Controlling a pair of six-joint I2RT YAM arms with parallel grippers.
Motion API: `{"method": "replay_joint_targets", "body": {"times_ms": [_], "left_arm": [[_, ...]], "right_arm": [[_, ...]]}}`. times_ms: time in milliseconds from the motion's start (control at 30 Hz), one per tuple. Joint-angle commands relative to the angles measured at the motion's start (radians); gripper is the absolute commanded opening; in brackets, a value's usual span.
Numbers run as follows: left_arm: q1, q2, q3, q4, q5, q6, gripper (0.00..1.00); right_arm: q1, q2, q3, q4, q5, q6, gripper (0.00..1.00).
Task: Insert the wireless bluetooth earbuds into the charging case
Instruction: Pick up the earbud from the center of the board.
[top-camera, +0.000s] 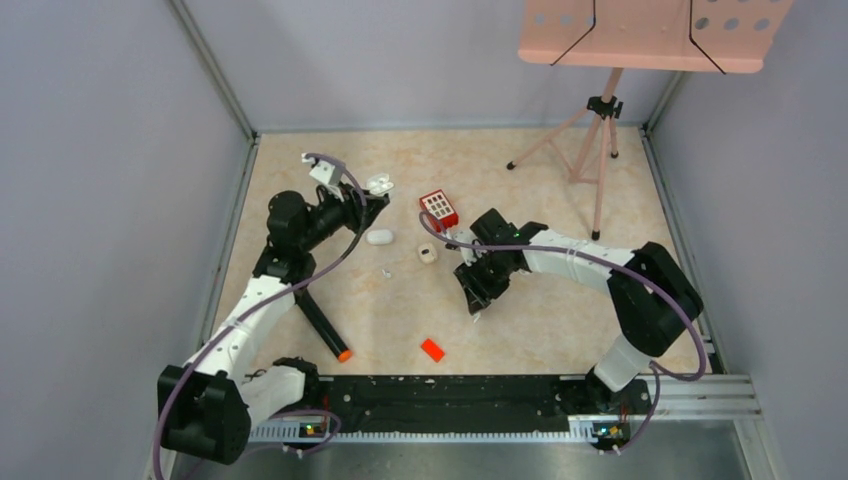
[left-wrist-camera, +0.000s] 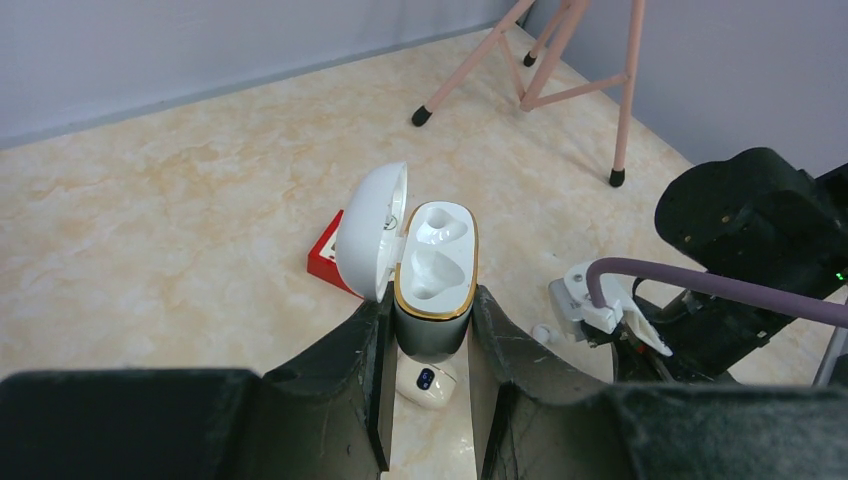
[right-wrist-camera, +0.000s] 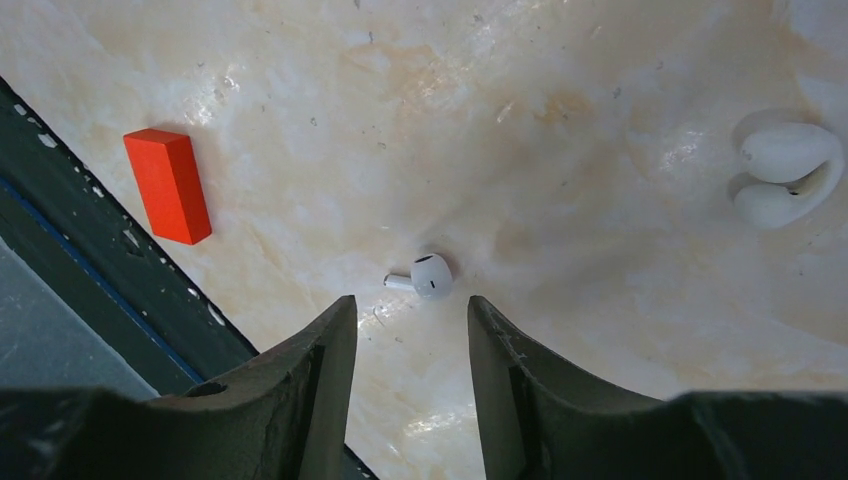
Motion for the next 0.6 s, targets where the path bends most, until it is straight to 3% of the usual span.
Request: {"method": "replay_joint_targets", "body": {"times_ms": [0, 567], "left_arm": [[0.016, -0.063, -0.019, 0.015, -0.030, -0.016, 0.00], [0.061, -0.064, -0.046, 0.073, -0.036, -0.034, 0.00]], "right_arm": [[0.021, 0.032, 0.033, 0.005, 0.024, 0.027, 0.45], [0.055, 0.109, 0.056, -0.009, 0.086, 0.032, 0.35]]}}
